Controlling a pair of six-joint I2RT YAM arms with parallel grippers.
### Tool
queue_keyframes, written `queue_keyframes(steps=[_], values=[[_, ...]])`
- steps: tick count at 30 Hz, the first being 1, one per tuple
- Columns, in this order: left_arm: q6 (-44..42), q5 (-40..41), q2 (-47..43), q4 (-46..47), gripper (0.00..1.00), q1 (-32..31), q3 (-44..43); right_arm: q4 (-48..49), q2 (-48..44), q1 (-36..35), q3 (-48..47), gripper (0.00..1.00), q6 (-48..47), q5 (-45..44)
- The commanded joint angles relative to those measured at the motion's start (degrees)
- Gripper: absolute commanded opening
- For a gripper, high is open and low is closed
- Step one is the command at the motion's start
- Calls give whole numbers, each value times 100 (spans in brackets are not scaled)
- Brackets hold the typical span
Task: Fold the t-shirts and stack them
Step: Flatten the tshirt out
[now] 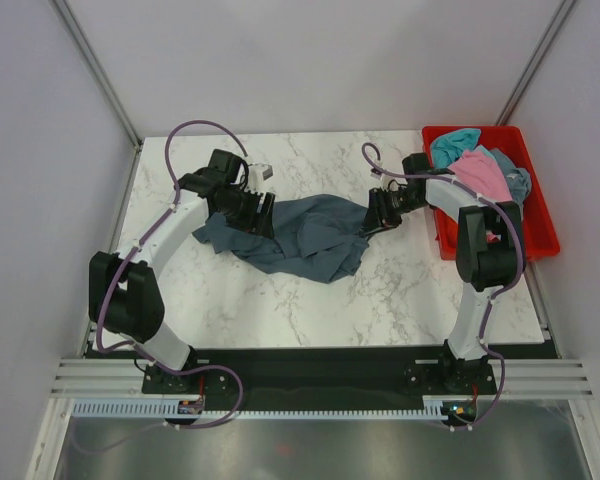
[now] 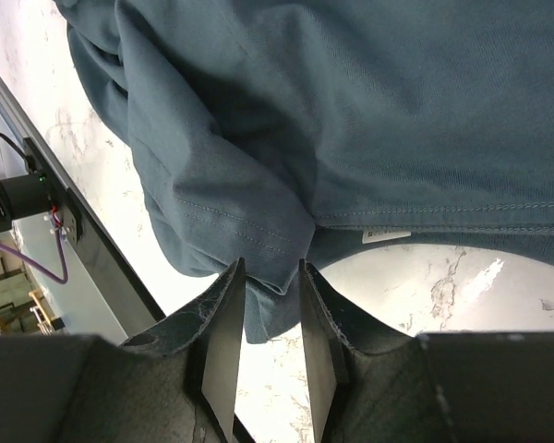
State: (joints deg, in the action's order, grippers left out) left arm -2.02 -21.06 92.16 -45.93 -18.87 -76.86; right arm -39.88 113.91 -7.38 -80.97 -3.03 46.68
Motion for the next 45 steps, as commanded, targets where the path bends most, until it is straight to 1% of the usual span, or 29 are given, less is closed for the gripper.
queue_keyframes(steps=[1, 8, 9, 11, 15, 16, 18, 20, 21, 24, 27, 28, 30, 31, 34, 36, 37, 38, 40, 41, 42, 43, 44, 45], values=[[-158, 32, -49, 32, 72, -29, -145, 68, -44, -9, -6, 38, -110, 114], [-158, 49, -40, 32, 72, -20, -180, 77, 26, -1, 11, 40, -93, 149], [-158, 49, -31, 23, 72, -20, -189, 77, 35, -9, 2, 38, -84, 175], [-158, 58, -23, 32, 72, -20, -189, 77, 61, -18, -15, 30, -67, 201], [-158, 58, -5, 32, 72, -29, -206, 94, 105, -36, -59, 20, -23, 263], [-158, 58, 4, 32, 72, -29, -207, 94, 97, -53, -77, 15, -31, 263], [-158, 67, 13, 32, 72, -29, -224, 94, 88, -62, -94, 11, -22, 281], [-167, 58, 21, 32, 72, -29, -233, 86, 61, -62, -129, 1, -14, 263], [-158, 67, 21, 32, 72, -29, -224, 94, 9, -62, -147, 0, -22, 246], [-167, 93, 13, 32, 72, -20, -250, 94, -96, -62, -462, 0, -58, 105], [-202, 172, -22, 49, 71, -20, -259, 77, -220, -62, -1138, 0, -137, -149], [-211, 216, -31, 58, 71, -29, -268, 77, -263, -62, -1549, 0, -172, -228], [-264, 348, -66, 58, 71, -29, -294, 42, -334, -62, -1930, 0, -285, -448], [-281, 409, -84, 49, 71, -29, -303, 24, -334, -71, -2288, 0, -312, -510], [-378, 655, -163, 67, 71, -29, -277, 6, -369, -62, -2895, 0, -321, -686], [-448, 1023, -207, 76, 71, -29, -172, -2, -361, -71, -3196, 0, -321, -765], [-474, 1216, -251, 102, 71, -29, -119, 6, -343, -71, -3528, 0, -295, -783], [-570, 1618, -260, 137, 71, -29, -23, -2, -343, -71, -3688, 0, -286, -809], [-694, 2034, -286, 181, 71, -29, 83, 24, -334, -80, -4108, 0, -251, -897], [-825, 2445, -295, 242, 71, -20, 197, 94, -343, -80, -4224, 0, -225, -914], [-904, 2657, -286, 304, 71, -29, 267, 129, -378, -80, -4312, 0, -199, -932], [-905, 2660, -278, 304, 71, -29, 329, 164, -413, -88, -4444, 0, -181, -967], [-1079, 3190, -260, 487, 71, -29, 469, 199, -422, -97, -4489, 0, -137, -993], [-1116, 3318, -243, 532, 72, -29, 514, 217, -465, -97, -4515, 0, -102, -994]])
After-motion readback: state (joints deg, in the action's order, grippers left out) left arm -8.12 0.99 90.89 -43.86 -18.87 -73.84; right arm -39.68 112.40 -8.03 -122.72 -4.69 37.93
